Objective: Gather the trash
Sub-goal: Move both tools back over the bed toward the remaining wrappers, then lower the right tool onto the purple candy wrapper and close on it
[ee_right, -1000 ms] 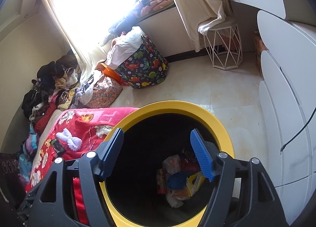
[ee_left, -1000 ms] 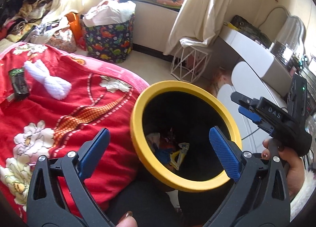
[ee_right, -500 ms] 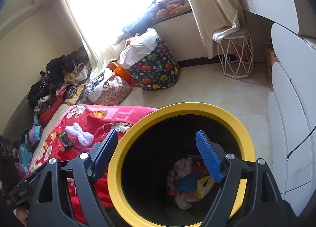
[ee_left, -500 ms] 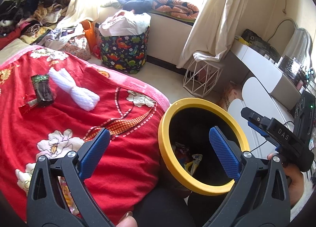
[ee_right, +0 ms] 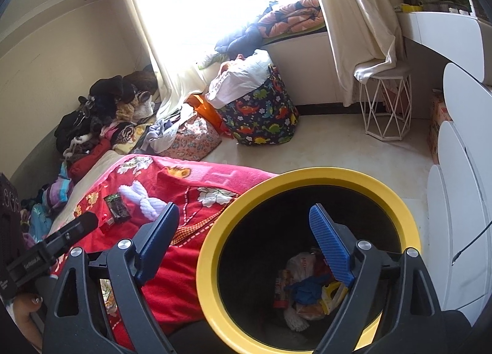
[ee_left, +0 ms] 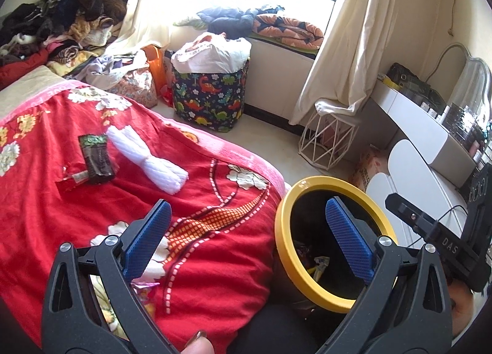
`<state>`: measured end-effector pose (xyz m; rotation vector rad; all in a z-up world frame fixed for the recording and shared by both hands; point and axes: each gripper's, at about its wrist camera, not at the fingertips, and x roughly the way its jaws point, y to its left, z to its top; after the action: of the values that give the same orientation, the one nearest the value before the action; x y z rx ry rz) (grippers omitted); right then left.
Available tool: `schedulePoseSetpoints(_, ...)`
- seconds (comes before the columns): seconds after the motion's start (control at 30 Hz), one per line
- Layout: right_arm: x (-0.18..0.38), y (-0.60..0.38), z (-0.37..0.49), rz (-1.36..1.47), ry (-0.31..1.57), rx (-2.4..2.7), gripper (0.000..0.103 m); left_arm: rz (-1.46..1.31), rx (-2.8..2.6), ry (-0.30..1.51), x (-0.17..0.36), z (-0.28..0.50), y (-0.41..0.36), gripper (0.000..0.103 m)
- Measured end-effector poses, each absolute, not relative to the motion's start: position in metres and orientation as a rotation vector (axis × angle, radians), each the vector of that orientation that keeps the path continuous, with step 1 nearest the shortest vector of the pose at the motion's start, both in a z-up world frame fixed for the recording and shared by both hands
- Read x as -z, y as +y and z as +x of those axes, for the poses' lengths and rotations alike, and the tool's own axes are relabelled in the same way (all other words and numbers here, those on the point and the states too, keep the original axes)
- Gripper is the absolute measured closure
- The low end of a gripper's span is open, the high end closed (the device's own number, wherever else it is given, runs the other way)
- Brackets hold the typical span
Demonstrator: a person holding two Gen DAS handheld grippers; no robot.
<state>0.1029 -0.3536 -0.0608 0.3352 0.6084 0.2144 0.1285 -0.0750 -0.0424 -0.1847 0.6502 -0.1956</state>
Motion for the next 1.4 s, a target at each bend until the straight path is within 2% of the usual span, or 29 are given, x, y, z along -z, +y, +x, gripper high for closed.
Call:
schedulePoseSetpoints(0.93, 0.068, -0.234, 0.092, 0.183, 0.674, -0.456, 0.017, -0.243, -0.003, 0.580, 0.034, 0.142, 0.018, 0.010)
schedulePoseSetpoints(1.4, 0.107, -0.142, 0.095, 0.092, 0.849, -0.668, 0.017, -0.271, -0.087, 0.638, 0.052, 0.165, 0.078, 0.010)
